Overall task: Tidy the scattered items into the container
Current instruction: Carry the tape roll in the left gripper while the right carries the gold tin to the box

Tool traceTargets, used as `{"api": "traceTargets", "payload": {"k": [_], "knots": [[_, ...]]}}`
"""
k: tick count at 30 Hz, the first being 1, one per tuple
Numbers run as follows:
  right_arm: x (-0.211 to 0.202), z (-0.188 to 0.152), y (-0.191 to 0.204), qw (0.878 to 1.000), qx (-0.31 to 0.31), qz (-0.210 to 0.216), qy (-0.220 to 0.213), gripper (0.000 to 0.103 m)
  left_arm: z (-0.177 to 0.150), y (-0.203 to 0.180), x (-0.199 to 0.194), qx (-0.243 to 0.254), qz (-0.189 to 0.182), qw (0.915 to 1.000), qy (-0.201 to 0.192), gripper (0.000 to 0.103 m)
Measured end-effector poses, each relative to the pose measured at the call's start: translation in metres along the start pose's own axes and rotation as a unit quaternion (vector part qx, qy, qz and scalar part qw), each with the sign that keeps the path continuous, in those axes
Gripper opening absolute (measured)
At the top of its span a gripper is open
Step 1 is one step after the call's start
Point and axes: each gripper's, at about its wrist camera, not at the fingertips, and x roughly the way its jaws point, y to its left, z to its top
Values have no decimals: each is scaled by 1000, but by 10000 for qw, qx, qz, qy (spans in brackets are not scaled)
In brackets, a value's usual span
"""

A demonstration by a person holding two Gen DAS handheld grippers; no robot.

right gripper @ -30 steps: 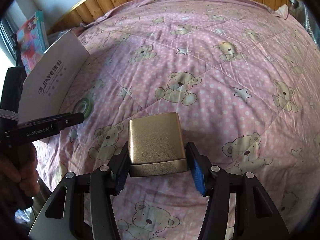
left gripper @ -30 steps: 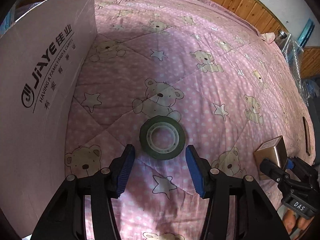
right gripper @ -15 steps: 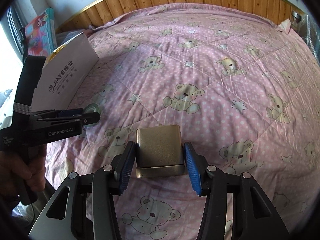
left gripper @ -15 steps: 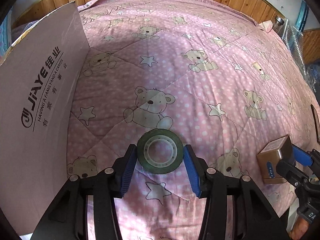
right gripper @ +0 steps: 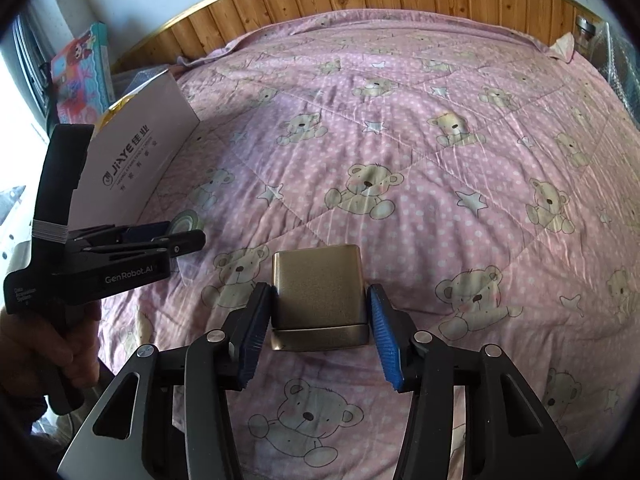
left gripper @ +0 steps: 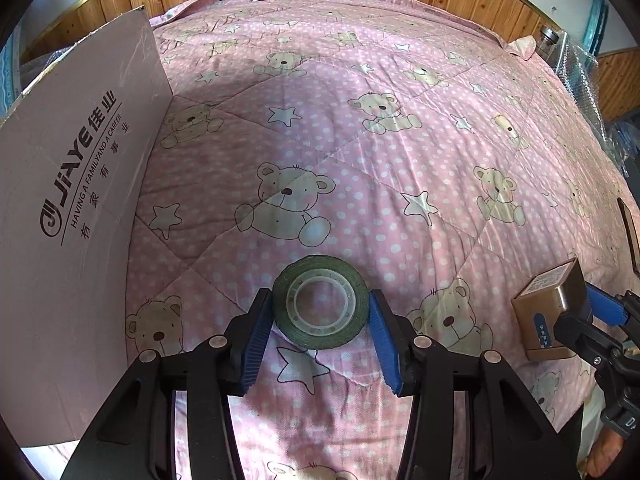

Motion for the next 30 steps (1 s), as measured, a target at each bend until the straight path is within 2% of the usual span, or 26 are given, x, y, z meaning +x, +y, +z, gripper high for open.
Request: {"api": "traceTargets", "payload": {"k": [9,12,19,30], "knots": [[-24,0,26,9995,-252,82,-151,51,1,-4,-51,-16,-158,9991,-384,49],[-34,3,43,9987,-444,156,-219,51,-8,-3,-73,-108,-245,9984,-505,49],[-44,10,77,9959,-782,363,-266,51,-22,28,-119,-469,-419,9948,-795,49],[-60,30,118,9893,-1328,514,-332,51,-33,71,-163,-899,-496,9879,-1159,49]]}}
